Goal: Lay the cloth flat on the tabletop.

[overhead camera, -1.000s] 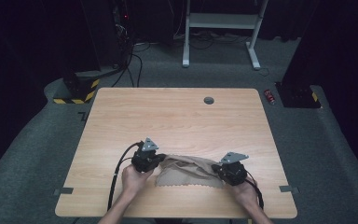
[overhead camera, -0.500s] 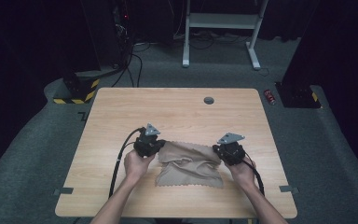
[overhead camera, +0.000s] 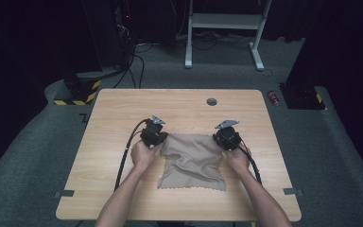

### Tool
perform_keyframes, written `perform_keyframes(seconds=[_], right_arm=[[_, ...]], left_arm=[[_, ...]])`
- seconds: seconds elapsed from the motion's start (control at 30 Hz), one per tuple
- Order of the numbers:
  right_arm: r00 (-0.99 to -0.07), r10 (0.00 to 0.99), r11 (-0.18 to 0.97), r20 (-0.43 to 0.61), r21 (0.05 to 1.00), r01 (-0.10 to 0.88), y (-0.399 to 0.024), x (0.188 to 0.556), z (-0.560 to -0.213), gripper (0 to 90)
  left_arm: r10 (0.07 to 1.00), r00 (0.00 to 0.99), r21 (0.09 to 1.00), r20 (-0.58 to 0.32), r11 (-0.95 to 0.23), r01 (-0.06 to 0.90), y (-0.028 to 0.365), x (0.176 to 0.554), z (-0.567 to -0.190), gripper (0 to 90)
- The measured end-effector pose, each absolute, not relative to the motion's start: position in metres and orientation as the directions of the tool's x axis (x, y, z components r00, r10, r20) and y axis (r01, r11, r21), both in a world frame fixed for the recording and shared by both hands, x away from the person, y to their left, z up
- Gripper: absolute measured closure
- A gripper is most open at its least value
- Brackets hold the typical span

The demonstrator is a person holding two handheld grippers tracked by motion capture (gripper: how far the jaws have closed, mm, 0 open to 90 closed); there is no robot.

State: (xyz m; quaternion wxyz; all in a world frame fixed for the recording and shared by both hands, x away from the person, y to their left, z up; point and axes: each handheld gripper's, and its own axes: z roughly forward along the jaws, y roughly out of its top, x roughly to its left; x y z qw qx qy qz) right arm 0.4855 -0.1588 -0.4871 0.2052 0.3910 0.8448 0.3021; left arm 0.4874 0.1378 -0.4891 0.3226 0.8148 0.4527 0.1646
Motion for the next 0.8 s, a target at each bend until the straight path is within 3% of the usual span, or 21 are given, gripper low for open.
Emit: perform_keyframes(seconds=[0.4,0.53,0.67,0.8], right_arm=[[-0.561,0.819,0.502,-0.123,0.627,0.595,-0.148,0.517,-0.499,89.7],[-0.541,0.835,0.470,-0.099,0.641,0.607,-0.152,0.520,-0.500,80.2],[-0.517,0.855,0.404,-0.039,0.675,0.617,-0.164,0.516,-0.493,80.2],[-0.530,0.847,0.421,-0.040,0.660,0.622,-0.169,0.507,-0.496,79.1]], left_arm=[[0.875,0.483,0.650,0.025,-0.382,0.657,0.129,0.506,-0.501,87.7],[0.879,0.474,0.653,0.057,-0.392,0.648,0.132,0.502,-0.500,76.4],[0.885,0.465,0.658,0.001,-0.351,0.666,0.143,0.493,-0.496,68.9],[0.881,0.473,0.644,0.014,-0.370,0.670,0.148,0.485,-0.500,65.8]])
